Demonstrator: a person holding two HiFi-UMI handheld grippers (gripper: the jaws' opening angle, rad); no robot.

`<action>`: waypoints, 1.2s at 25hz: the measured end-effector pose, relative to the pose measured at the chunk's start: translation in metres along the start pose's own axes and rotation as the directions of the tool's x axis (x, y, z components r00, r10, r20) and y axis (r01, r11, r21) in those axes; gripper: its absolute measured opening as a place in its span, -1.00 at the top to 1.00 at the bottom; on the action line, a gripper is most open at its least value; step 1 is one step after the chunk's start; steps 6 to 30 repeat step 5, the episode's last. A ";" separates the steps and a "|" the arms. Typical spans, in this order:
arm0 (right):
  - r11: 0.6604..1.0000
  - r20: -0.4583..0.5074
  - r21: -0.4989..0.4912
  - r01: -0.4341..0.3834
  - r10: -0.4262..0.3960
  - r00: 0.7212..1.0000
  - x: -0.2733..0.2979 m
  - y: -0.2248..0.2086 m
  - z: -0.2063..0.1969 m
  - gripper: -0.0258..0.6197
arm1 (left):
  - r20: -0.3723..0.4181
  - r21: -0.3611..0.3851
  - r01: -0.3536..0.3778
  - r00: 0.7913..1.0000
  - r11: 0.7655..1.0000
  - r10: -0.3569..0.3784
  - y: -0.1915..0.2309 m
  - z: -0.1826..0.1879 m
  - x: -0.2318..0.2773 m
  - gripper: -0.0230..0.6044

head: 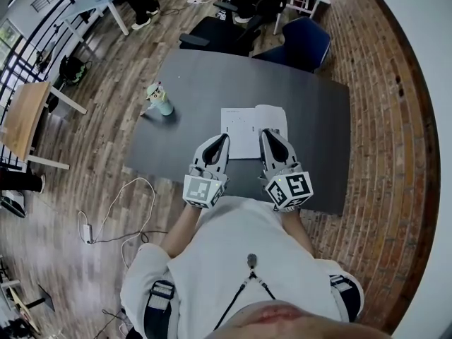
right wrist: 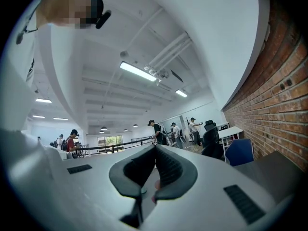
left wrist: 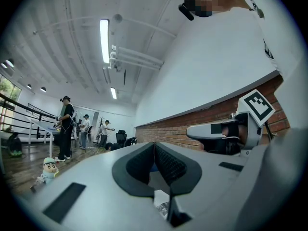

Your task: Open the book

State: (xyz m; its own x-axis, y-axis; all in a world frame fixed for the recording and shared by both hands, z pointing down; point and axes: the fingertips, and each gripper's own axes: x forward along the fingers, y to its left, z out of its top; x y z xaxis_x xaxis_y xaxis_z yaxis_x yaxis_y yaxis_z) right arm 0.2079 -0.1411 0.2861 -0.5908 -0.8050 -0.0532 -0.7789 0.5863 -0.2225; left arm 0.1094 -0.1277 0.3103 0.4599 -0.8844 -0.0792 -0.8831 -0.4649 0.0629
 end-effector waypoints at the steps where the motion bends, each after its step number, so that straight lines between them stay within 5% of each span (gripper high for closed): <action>1: 1.000 0.000 -0.002 0.000 0.000 1.000 0.000 0.001 0.000 0.81 | -0.001 -0.001 -0.001 1.000 1.000 0.001 0.001 0.000 -0.001 0.85; 30: 1.000 -0.003 -0.004 0.002 -0.002 1.000 0.002 0.003 0.000 0.81 | -0.002 -0.002 -0.004 1.000 1.000 0.004 0.003 0.000 -0.003 0.85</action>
